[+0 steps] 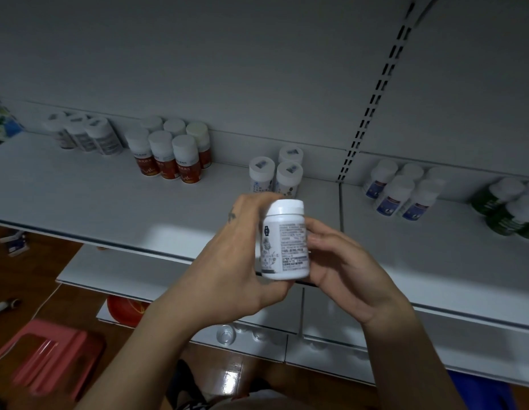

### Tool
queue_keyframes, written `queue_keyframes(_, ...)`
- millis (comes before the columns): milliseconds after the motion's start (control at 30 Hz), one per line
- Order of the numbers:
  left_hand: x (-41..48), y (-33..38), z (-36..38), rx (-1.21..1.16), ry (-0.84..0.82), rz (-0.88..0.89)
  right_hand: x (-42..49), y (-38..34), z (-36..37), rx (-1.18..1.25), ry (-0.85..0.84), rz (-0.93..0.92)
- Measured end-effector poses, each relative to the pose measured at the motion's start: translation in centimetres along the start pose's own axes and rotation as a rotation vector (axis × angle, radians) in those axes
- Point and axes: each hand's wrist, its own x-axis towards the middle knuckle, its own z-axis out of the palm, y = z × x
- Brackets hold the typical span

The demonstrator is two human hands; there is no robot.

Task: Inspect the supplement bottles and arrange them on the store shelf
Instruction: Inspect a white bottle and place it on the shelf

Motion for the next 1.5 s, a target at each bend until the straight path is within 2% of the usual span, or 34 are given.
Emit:
queue_keyframes(133,-0.1,-0.1,-0.1,-0.033,-0.015,-0.040,0.1,0.0,-0.3,-0.010,0.019,0.012)
queue_keyframes(300,-0.3,-0.3,0.0,0.044,-0.028,-0.021,0.2,0.3,0.0,-0.111,0.065,0.013)
queue_keyframes(567,-0.4,-0.1,0.3,0.133,0.019,-0.054,0.4,0.6,0.5,-0.254,0.137,-0.034)
queue_keyframes(767,0.0,0.2,0.2,0.223,0.081,-0.016,0.6,1.0,1.0,-0.233,0.164,-0.044)
queue_keyframes(900,-0.3,0.0,0.1,0.071,0.118,-0.020,0.7,0.9,0.6,-0.026,0.077,0.026)
queue_keyframes(1067,-0.8,-0.4,0.1,-0.048,0.043,-0.104,0.9,1.3,0.1,0.011,-0.108,0.075)
queue_keyframes(1200,-1.0,-0.5,0.1,-0.067,0.030,-0.101,1.1,1.4,-0.1,0.002,-0.056,0.044)
queue_keyframes(1500,-0.5,-0.1,0.6,0.094,0.068,-0.021,0.8,1.5,0.2,-0.031,-0.051,0.023)
